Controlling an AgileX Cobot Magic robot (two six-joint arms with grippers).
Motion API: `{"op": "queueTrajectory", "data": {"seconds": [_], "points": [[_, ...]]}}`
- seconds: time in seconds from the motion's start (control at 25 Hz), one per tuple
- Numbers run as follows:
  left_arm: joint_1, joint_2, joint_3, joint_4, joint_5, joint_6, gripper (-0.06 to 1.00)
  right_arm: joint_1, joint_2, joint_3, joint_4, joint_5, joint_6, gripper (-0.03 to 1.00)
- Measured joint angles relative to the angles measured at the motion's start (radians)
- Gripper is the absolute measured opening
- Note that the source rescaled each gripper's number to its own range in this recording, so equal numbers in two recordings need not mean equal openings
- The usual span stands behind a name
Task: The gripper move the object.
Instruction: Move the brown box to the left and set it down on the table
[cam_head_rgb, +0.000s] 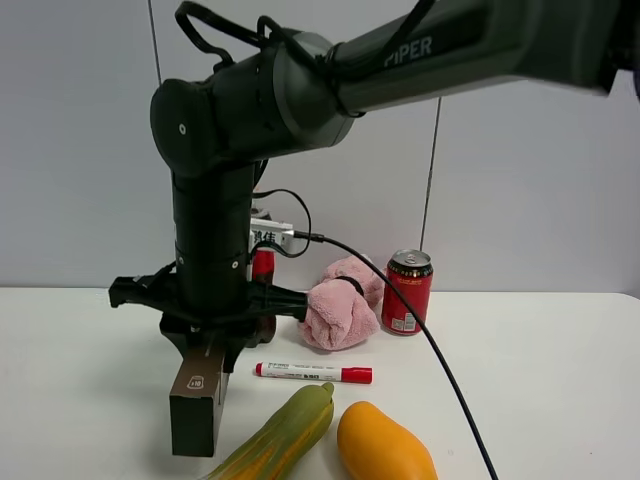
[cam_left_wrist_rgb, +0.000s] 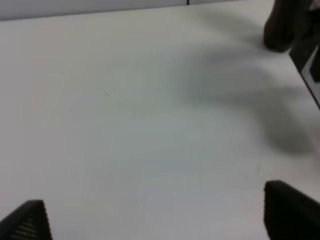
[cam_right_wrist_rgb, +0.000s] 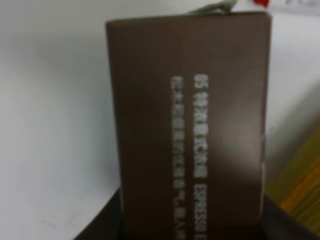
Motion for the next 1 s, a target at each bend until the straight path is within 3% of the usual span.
{"op": "queueTrajectory", "data": {"seconds": [0.28,1.0], "points": [[0.000,0.000,0.000,0.000,0.000,0.000,1.00,0.000,0.029,0.000,0.015,-0.071,0.091,0.00],[0.000,0.000,0.000,0.000,0.000,0.000,1.00,0.027,0.087,0.000,0.082,-0.111,0.087,0.00]]}}
